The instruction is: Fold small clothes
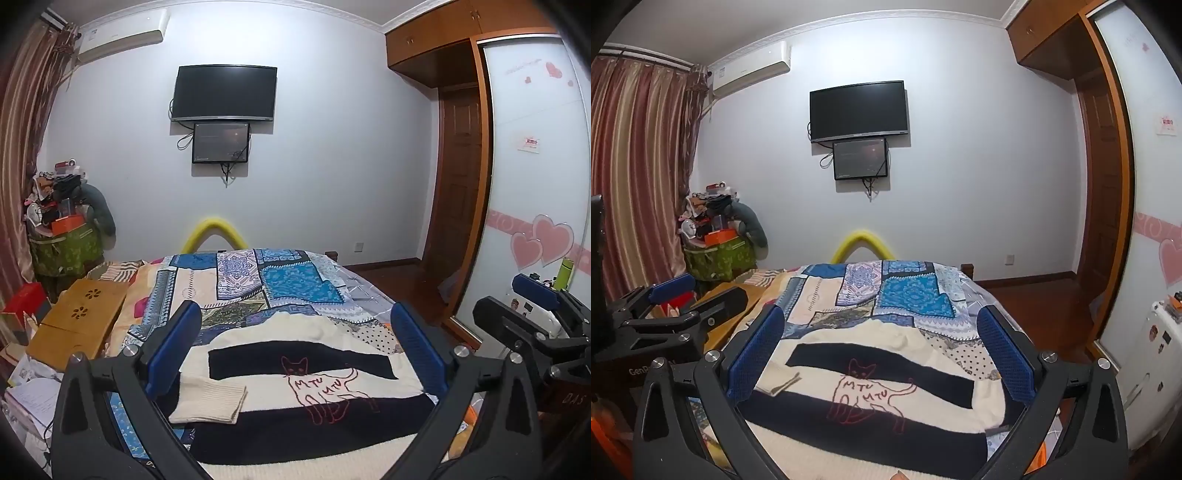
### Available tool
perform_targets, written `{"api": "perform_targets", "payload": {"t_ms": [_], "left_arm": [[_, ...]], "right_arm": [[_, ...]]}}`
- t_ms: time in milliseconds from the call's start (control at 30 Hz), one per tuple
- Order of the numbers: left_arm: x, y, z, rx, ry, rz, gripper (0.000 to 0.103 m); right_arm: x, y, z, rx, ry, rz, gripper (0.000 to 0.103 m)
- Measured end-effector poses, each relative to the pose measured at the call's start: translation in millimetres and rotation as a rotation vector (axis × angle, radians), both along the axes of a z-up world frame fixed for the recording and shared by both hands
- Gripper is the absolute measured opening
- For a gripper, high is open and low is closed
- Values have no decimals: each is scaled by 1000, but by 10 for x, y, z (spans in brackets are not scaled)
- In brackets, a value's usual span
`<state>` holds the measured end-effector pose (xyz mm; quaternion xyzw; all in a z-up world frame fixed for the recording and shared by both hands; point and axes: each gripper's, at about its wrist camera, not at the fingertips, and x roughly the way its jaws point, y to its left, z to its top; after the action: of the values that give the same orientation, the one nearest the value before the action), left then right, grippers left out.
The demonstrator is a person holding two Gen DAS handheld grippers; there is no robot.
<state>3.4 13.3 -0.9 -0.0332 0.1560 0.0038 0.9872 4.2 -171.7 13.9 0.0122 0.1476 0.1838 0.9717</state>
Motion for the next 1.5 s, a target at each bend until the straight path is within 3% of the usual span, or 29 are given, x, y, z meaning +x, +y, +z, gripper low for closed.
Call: {"api": "perform_targets", "payload": {"t_ms": [1500], "left_arm": [[92,-25,-140,-3,5,25,103]], "right_arm": [[20,-29,-48,9,1,-22,103]]}}
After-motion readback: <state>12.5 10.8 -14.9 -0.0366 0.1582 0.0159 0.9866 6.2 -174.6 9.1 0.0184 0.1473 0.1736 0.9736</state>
